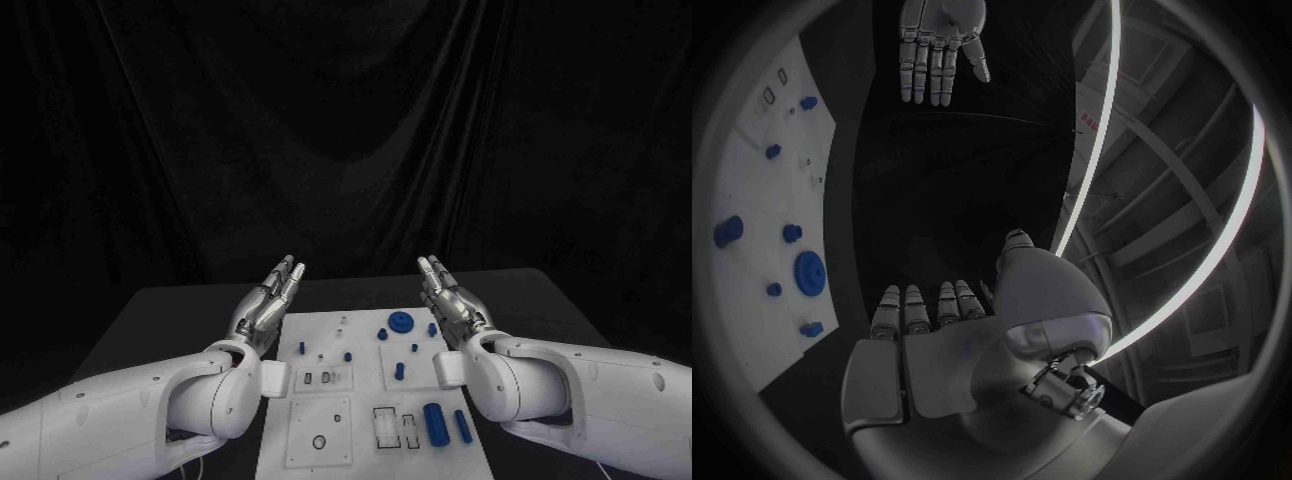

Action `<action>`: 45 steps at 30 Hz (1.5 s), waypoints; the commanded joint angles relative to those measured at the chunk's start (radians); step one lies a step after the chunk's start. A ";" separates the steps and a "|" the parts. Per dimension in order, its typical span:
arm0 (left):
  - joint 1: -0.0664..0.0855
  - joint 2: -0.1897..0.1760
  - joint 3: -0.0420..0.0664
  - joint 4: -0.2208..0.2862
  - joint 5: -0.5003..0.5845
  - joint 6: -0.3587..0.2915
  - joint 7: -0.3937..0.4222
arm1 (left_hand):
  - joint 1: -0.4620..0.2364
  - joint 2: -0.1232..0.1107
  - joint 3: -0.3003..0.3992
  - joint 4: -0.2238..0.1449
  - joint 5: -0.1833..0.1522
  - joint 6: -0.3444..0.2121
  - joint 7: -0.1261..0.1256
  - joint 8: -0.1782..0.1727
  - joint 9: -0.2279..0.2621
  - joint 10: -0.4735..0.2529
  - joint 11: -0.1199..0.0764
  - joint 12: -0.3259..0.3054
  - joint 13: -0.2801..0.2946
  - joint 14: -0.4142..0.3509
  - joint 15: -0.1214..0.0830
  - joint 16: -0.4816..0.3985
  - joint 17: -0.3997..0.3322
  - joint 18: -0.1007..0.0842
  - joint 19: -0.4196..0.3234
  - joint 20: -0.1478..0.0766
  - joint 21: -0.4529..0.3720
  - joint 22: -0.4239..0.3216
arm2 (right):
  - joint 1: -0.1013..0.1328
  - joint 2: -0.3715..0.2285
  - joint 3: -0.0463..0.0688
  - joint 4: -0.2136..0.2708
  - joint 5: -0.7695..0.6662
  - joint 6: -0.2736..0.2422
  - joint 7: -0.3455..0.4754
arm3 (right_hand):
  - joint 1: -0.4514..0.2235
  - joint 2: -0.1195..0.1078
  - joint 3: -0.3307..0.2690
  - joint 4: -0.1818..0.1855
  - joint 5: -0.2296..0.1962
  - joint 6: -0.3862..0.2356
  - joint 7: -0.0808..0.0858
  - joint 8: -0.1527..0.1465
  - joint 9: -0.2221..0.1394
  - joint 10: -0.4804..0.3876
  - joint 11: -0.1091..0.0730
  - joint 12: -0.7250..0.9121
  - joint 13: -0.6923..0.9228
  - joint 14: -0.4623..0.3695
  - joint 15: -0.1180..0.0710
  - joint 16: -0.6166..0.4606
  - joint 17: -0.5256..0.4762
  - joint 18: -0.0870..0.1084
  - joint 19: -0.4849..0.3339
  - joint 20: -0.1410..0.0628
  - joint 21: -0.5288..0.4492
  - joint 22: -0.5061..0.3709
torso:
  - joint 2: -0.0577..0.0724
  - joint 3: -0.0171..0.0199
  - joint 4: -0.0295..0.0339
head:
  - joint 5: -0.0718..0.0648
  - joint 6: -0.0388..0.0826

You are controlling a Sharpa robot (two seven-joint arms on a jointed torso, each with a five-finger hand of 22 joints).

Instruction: Assemble the parts on the task board

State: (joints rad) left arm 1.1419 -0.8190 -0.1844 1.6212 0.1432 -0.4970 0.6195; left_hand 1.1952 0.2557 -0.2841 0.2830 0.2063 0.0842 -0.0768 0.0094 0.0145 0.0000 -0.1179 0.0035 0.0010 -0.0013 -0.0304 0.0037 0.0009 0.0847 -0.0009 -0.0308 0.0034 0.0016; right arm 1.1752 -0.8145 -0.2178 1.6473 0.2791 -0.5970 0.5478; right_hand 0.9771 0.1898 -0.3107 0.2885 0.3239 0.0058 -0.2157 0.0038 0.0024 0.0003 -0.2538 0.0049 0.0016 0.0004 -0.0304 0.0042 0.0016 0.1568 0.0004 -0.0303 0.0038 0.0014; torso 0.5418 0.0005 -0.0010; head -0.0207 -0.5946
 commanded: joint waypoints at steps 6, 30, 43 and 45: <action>0.021 -0.006 -0.029 0.015 0.115 0.205 0.134 | 0.062 0.001 -0.009 0.007 0.012 0.012 -0.002 0.007 0.002 0.000 -0.001 -0.003 -0.001 0.001 -0.104 -0.004 -0.001 0.031 0.001 -0.056 -0.003 -0.002 | 0.023 -0.007 -0.030 0.019 0.178 0.133 0.045 | 0.024 -0.010 -0.008 0.002 -0.013 0.023 0.045 0.006 0.005 0.000 0.048 -0.005 -0.002 0.000 -0.200 -0.004 -0.002 0.021 0.000 -0.085 -0.004 -0.001 | 0.000 0.0001 0.0000 | 0.000 0.000; 0.023 -0.062 -0.030 -0.072 -0.266 0.279 0.211 | 0.193 -0.004 0.018 0.008 0.152 0.070 0.042 0.013 0.008 0.000 0.043 -0.003 -0.001 0.001 -0.063 -0.004 -0.001 0.062 0.001 0.014 -0.003 -0.002 | 0.149 -0.183 -0.030 0.013 -0.388 0.431 -0.276 | 0.222 -0.063 0.056 -0.025 0.092 0.104 0.192 0.029 0.018 0.003 0.274 0.001 0.001 0.000 0.048 -0.004 -0.002 0.022 0.000 0.164 -0.004 -0.001 | 0.054 -0.0074 0.0383 | -0.010 -0.130; 0.054 -0.103 -0.030 -0.052 -0.284 0.281 0.198 | 0.237 -0.004 0.028 0.009 0.232 0.101 0.068 0.016 0.011 0.000 0.070 -0.003 -0.001 0.001 -0.025 -0.004 -0.001 0.062 0.001 0.053 -0.003 -0.002 | 0.263 -0.206 -0.030 -0.016 -0.818 0.478 -0.477 | 0.437 -0.056 0.122 -0.206 0.155 0.188 0.274 0.040 0.027 0.047 0.346 0.035 0.014 0.152 0.226 0.036 0.029 0.017 0.218 0.320 0.105 0.056 | 0.101 -0.0197 0.0530 | -0.012 -0.138; 0.062 -0.105 -0.030 -0.054 -0.284 0.285 0.194 | 0.241 -0.003 0.029 0.009 0.242 0.105 0.071 0.017 0.012 0.000 0.073 -0.003 -0.001 0.001 -0.020 -0.004 -0.001 0.063 0.001 0.059 -0.003 -0.002 | 0.275 -0.198 -0.030 -0.028 -0.989 0.473 -0.512 | 0.483 -0.056 0.153 -0.255 0.143 0.267 0.316 0.057 0.034 0.133 0.391 0.080 0.026 0.542 0.260 0.148 0.089 -0.018 0.508 0.324 0.217 0.103 | 0.105 -0.0217 0.0544 | -0.007 -0.141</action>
State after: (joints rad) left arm 1.1999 -0.9235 -0.2148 1.5663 -0.1231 -0.2191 0.6742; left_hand 1.4259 0.2524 -0.2612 0.2937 0.4438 0.1807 -0.0052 0.0231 0.0247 0.0009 -0.0521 0.0035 0.0009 -0.0013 -0.0302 0.0037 0.0009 0.1319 -0.0025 0.0217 0.0034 0.0015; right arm 1.4460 -1.0161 -0.2483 1.6228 -0.4265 -0.1467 0.1305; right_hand 1.4455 0.1346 -0.1692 0.0499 0.4756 0.2499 0.0917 0.0565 0.0352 0.1034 0.1192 0.0706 0.0243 0.4055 0.2193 0.1134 0.0708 0.1624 0.4063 0.2920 0.1831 0.0898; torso 0.6347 -0.0173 0.0495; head -0.0312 -0.7344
